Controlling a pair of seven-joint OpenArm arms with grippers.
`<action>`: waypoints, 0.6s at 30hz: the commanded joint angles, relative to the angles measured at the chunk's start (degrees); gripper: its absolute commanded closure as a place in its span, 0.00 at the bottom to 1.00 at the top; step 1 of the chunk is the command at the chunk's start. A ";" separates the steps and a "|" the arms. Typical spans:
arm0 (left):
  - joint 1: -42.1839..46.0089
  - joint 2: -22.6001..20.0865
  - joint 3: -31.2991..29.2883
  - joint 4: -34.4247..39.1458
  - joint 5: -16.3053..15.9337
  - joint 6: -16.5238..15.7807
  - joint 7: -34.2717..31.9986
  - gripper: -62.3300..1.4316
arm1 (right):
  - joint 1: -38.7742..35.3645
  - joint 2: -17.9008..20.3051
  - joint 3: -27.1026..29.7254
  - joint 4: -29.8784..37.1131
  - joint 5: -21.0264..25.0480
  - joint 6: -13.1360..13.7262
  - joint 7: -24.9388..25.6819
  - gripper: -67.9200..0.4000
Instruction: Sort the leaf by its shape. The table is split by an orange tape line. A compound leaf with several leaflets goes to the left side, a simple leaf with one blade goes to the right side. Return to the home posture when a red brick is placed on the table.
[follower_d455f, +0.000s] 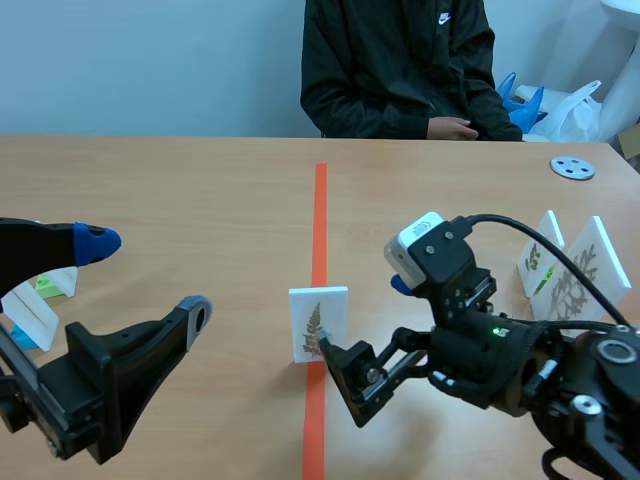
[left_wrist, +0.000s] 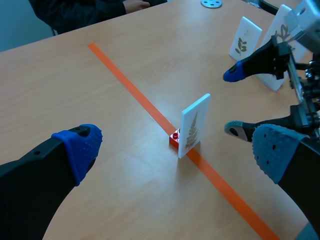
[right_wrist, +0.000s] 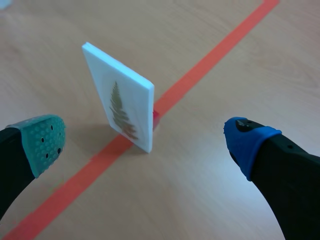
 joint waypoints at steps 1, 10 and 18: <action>-0.15 0.26 0.07 0.70 -0.57 0.11 -0.79 0.00 | 2.34 -0.94 -0.55 -0.87 -1.20 0.02 1.88 0.00; -0.17 0.26 0.07 0.70 -0.57 0.11 -0.83 0.00 | 10.03 -4.13 -5.68 -12.85 -6.16 -0.20 5.44 0.00; -0.17 0.26 0.07 0.70 -0.57 0.07 -1.38 0.00 | 11.50 -4.26 -9.38 -16.00 -10.67 -1.68 7.91 0.09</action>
